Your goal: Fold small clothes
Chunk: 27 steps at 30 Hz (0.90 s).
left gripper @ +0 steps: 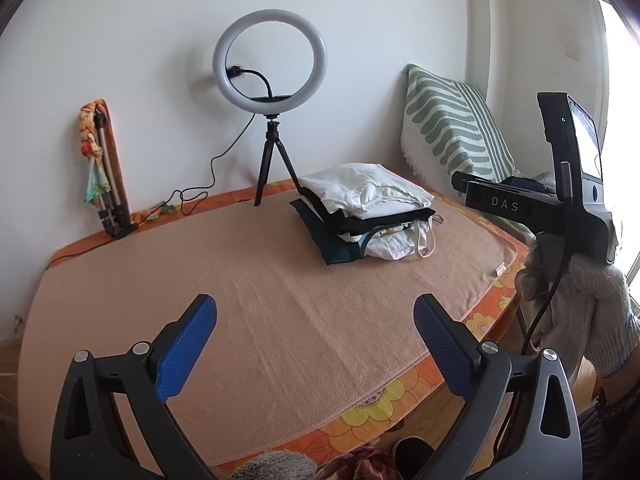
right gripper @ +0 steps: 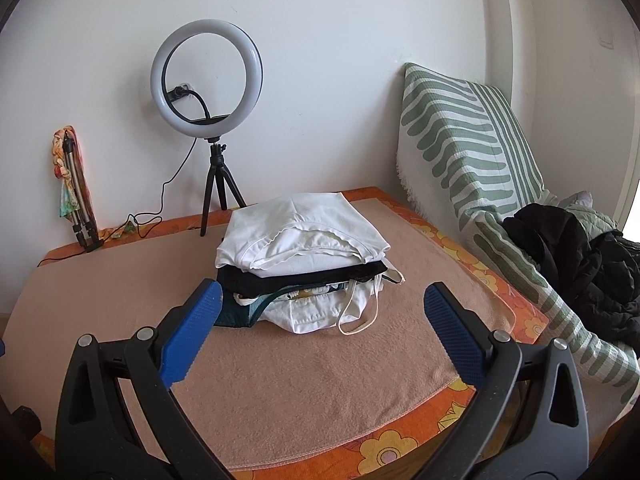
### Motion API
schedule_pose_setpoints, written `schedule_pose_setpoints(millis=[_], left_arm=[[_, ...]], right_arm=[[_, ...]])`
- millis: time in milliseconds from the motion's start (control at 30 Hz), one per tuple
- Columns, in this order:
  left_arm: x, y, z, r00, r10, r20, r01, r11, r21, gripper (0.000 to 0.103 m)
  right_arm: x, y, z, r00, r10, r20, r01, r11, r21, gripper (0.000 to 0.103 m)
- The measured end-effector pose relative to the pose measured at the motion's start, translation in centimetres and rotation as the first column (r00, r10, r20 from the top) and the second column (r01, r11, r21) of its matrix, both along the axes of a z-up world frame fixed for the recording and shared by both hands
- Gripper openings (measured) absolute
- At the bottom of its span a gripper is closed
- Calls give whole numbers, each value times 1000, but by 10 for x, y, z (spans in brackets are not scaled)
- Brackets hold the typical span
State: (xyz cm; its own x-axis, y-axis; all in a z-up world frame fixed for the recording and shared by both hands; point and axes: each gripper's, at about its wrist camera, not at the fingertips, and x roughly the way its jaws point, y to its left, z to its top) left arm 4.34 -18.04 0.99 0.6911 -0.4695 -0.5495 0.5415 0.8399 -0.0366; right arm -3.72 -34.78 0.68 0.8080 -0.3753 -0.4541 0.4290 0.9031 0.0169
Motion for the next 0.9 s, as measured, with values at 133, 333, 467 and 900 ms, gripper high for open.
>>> schedule_pose_setpoints(millis=[133, 333, 467, 900], left_arm=[[-2, 2, 3, 1000, -2, 14, 2, 1000, -4, 99], [-3, 2, 2, 1000, -1, 18, 1, 1000, 1, 99], [-3, 2, 1, 1000, 1, 16, -1, 1000, 4, 99], [-3, 3, 8, 998, 12, 56, -13, 1000, 11, 99]], right_arm=[[0, 2, 0, 1000, 5, 3, -5, 1000, -4, 103], [-2, 4, 0, 1000, 5, 4, -5, 1000, 4, 103], [-1, 2, 0, 1000, 9, 3, -9, 1000, 5, 103], [3, 8, 2, 1000, 21, 11, -21, 1000, 1, 103]])
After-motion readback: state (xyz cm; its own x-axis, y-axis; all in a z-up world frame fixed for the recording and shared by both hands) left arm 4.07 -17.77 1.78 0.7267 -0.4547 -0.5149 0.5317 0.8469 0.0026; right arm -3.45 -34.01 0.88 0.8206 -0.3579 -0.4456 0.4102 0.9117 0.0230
